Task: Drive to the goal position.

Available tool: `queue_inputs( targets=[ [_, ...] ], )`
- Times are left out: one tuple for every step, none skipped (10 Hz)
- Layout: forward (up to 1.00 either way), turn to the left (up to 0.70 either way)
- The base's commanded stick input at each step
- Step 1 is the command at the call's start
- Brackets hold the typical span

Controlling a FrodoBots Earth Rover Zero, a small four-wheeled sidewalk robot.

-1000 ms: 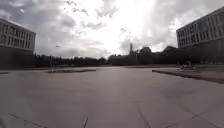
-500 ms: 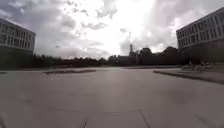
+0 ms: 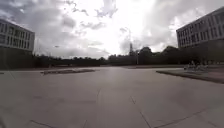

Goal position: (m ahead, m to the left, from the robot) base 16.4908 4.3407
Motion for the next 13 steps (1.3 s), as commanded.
queue_inputs(
  targets=[
    [0.7, 0.0],
    [0.7, 0.0],
    [0.7, 0.0],
    [0.7, 0.0],
    [0.7, 0.0],
    [0.7, 0.0],
    [0.7, 0.0],
    [0.7, 0.0],
    [0.7, 0.0],
    [0.7, 0.0],
    [0.7, 0.0],
    [0.7, 0.0],
    [0.7, 0.0]
  ],
)
